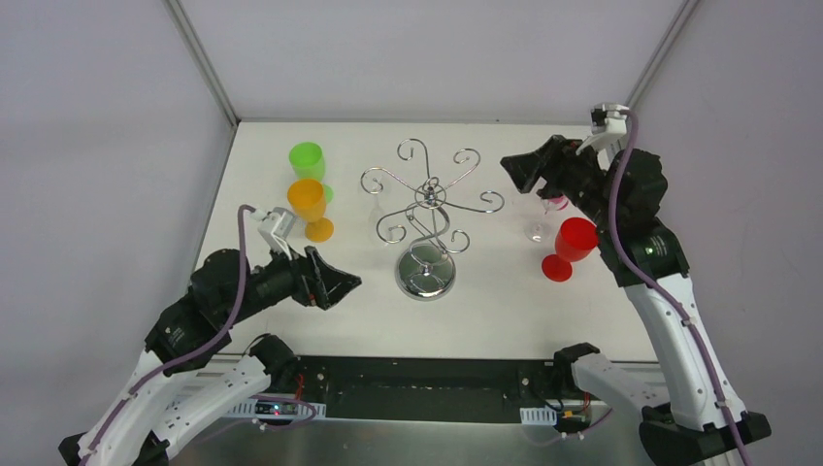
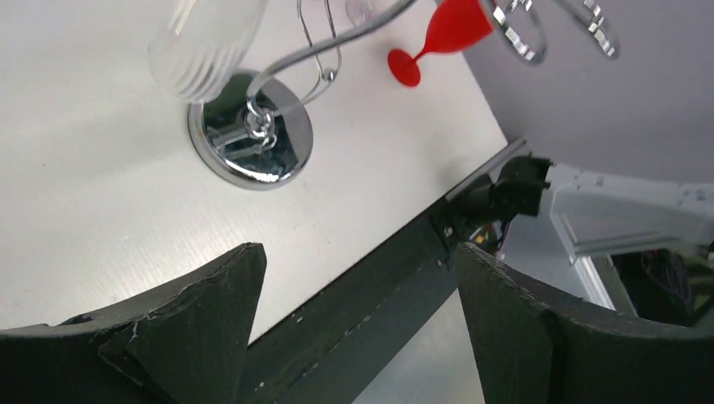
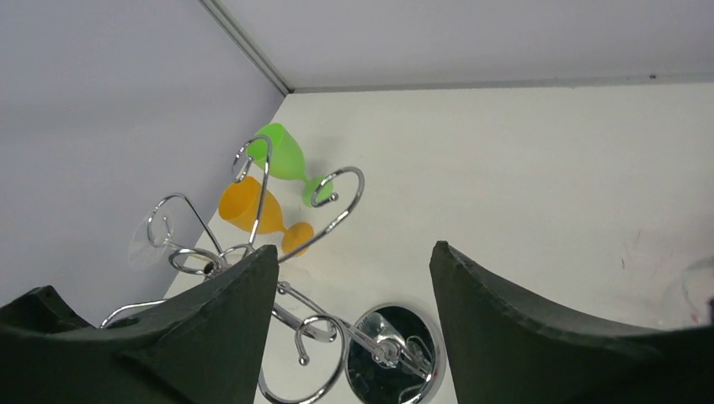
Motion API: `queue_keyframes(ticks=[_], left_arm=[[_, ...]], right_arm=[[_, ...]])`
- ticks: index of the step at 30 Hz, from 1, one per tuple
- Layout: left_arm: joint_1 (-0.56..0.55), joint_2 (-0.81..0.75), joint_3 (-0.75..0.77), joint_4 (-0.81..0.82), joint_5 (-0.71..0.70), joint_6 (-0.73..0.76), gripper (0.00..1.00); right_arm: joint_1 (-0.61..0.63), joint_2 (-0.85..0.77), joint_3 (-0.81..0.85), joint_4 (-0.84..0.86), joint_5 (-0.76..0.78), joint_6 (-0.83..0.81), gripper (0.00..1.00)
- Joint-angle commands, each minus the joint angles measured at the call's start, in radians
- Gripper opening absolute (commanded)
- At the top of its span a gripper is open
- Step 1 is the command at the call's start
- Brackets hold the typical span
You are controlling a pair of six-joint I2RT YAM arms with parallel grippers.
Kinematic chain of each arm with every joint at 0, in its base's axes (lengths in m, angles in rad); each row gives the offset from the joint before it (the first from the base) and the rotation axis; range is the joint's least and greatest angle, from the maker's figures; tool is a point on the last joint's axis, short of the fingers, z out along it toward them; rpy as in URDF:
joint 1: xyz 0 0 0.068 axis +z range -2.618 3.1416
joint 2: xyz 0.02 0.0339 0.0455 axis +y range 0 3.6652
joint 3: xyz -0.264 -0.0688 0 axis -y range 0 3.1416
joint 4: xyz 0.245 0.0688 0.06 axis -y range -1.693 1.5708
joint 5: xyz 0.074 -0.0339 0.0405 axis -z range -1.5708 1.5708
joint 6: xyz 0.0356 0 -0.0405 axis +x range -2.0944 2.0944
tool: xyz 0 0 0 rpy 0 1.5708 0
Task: Take the wine glass off the wine glass rack
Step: Pick up the wine glass from the wine rack.
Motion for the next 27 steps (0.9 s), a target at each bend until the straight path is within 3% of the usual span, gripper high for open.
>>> queue_keyframes(ticks=[1,8,14,27], left_arm=[[0.000,0.023,0.097,0.025,-0.153,-0.131,0.85],[-0.001,0.072,0.162,0.072,-0.250,-0.177,0.86],[-0.001,0.174,0.192,0.146,-0.238,-0.209,0.86],[0.026,0.313,0.307,0.247,-0.243,-0.236,0.84]], right_arm=[[-0.002,-0.057,-0.050,-0.128,0.049,0.066,0.70],[-0.003,-0.139,-0.105,-0.191,0.033,0.092,0.70],[-0.002,-0.203,-0.076,-0.357,0.058,0.079,0.70],[-0.003,-0.418,-0.244,-0.419,-0.027,0.094,0.69]])
